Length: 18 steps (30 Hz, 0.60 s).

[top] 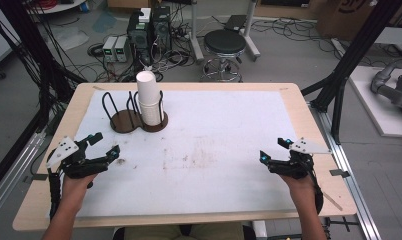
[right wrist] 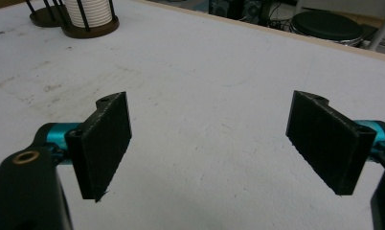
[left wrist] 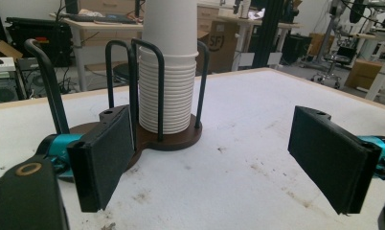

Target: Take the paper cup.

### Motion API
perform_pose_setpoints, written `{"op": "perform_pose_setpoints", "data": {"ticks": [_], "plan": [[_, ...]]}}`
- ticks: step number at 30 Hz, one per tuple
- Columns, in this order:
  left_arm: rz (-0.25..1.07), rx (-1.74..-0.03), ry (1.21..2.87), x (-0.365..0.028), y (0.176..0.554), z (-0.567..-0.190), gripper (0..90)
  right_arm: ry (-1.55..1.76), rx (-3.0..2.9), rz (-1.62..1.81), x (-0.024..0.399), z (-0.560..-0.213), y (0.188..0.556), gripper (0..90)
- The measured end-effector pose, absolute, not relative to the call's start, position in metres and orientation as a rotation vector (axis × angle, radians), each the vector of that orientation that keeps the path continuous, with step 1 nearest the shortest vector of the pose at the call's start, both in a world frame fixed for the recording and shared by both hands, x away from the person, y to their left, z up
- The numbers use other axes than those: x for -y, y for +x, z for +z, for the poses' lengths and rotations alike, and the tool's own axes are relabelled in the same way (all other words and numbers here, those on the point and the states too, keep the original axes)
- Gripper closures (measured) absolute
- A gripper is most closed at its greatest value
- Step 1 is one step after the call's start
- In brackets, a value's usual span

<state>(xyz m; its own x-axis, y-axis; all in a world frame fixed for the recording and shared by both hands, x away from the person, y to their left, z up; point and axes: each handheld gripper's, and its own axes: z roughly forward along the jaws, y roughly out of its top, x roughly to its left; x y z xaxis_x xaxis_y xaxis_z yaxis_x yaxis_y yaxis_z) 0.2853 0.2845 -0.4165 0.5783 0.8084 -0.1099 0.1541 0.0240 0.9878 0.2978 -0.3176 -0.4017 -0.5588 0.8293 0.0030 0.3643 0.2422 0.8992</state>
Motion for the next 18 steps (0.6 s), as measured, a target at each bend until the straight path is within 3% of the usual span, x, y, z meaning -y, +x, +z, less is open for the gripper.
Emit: {"op": "perform_pose_setpoints", "data": {"ticks": [18], "plan": [[0.591,-0.861,1.491,-0.2793,0.2901,-0.4133,15.8,1.06,-2.064,1.291,0.3195,-0.4034,0.2967,15.8]]}}
